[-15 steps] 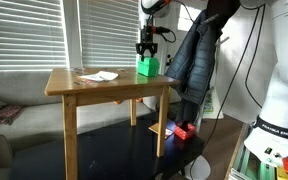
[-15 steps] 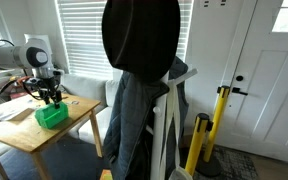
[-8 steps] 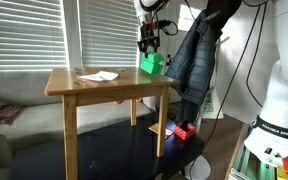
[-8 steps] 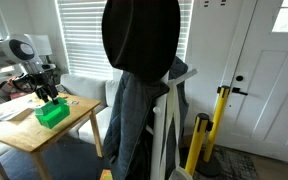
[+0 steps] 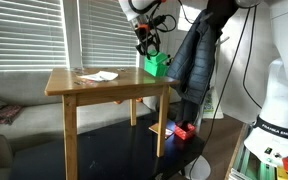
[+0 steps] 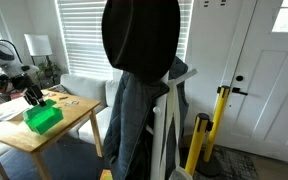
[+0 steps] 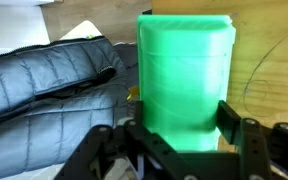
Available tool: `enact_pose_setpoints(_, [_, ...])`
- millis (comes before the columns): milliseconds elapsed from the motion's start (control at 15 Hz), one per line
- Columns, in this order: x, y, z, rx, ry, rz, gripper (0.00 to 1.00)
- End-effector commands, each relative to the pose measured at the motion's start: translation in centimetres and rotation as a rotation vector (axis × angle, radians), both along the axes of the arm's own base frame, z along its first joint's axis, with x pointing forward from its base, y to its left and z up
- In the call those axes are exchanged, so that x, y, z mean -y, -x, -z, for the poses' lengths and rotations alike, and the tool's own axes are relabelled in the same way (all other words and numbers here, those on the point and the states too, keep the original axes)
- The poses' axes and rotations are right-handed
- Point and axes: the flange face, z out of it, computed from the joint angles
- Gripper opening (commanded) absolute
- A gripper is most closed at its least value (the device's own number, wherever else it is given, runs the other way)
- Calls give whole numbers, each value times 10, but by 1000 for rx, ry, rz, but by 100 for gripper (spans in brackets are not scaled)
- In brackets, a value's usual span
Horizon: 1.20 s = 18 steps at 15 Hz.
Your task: Open the green container
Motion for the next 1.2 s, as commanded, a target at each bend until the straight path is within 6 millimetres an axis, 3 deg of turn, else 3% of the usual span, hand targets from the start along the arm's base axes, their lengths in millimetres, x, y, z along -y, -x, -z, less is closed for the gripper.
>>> enact_pose_setpoints(0, [-48, -8, 13, 7, 128, 43, 45])
enact_pose_setpoints(200, [-78, -12, 29, 13, 241, 48, 45])
enact_pose_setpoints(600, [-109, -28, 46, 33, 414, 4, 45])
enact_pose_setpoints(1133, [-120, -33, 46, 13, 454, 5, 45])
